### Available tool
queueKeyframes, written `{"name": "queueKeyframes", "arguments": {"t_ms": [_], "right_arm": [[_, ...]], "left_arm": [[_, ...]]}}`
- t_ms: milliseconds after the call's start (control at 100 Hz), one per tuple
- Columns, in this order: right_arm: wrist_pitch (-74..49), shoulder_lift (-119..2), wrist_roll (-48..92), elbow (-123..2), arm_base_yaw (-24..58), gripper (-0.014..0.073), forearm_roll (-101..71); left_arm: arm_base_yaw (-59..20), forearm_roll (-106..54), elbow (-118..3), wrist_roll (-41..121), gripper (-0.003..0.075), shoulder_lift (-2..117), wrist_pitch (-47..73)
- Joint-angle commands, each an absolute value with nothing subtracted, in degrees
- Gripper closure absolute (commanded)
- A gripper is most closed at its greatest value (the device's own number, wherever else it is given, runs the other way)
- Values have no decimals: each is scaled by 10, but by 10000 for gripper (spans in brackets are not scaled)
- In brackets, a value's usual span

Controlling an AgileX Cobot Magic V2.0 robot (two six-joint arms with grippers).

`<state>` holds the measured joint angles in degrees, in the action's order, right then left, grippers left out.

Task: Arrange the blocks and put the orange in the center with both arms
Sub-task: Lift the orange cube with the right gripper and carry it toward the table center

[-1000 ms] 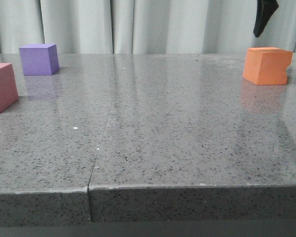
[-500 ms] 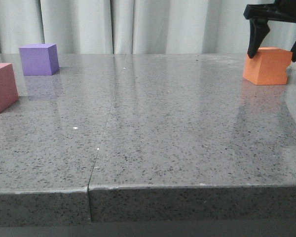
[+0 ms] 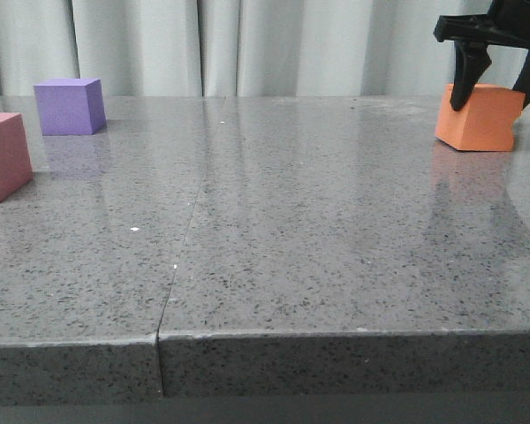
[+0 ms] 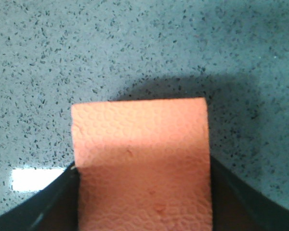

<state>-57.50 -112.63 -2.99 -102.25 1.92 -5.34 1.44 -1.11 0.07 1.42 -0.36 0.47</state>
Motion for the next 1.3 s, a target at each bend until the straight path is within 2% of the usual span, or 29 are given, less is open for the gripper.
{"name": "queueKeyframes", "arguments": {"t_ms": [0,330,570,940,1290], "right_arm": [[-553,-1094,-24,-1039,17,254,-58],[-551,-1089,-24,-1041,17,273,-90],[-630,-1086,-38,-1109,38,273,-121],[-639,-1093,-140,-1139,157,273,-118],[-530,-1104,-230,-1139,258,273,-118]], "left_arm": [[14,-15,23,14,741,-19,-43],[14,-15,23,14,741,-19,-43],[14,-15,23,14,741,-19,-43],[14,-15,23,14,741,-19,-43],[14,-15,23,14,741,-19,-43]]}}
